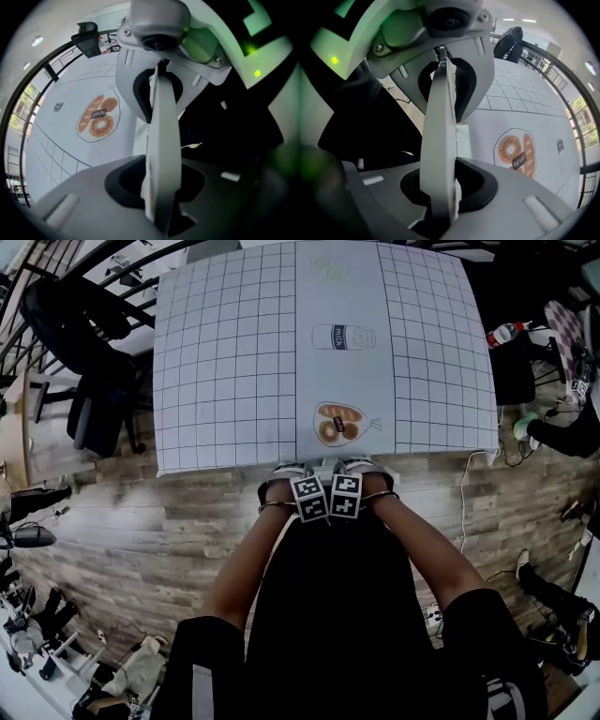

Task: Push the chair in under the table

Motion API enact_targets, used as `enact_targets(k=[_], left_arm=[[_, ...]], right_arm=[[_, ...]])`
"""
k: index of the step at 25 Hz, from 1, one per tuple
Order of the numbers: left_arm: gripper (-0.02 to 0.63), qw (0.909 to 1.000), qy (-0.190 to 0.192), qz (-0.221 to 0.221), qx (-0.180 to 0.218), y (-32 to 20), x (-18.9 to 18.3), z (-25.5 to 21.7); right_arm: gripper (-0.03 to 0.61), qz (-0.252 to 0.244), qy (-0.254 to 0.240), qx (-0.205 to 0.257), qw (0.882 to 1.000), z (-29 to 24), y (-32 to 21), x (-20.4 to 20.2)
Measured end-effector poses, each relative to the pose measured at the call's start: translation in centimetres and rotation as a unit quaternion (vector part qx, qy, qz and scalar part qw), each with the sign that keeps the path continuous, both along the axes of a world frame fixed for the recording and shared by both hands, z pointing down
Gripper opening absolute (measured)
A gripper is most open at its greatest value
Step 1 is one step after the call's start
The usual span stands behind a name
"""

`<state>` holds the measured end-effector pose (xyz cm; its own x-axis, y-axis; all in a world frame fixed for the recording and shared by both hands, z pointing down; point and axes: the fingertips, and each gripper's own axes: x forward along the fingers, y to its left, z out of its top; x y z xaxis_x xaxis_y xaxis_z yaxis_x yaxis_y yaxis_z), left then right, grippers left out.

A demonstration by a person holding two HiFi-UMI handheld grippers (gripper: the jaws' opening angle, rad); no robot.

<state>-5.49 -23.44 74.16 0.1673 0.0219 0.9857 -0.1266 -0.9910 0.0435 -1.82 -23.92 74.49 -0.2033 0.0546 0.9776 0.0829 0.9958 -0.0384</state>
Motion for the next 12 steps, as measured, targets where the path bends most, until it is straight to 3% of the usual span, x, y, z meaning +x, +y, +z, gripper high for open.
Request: enact_targets(k=[12], left_arm=[[0.115, 1.0, 0.0, 0.003, -0.005, -3.0, 0.6, 0.5]], right_arm=[[0.081, -0.007, 0.004, -0.001, 1.0, 0.4, -3.1, 0.6]])
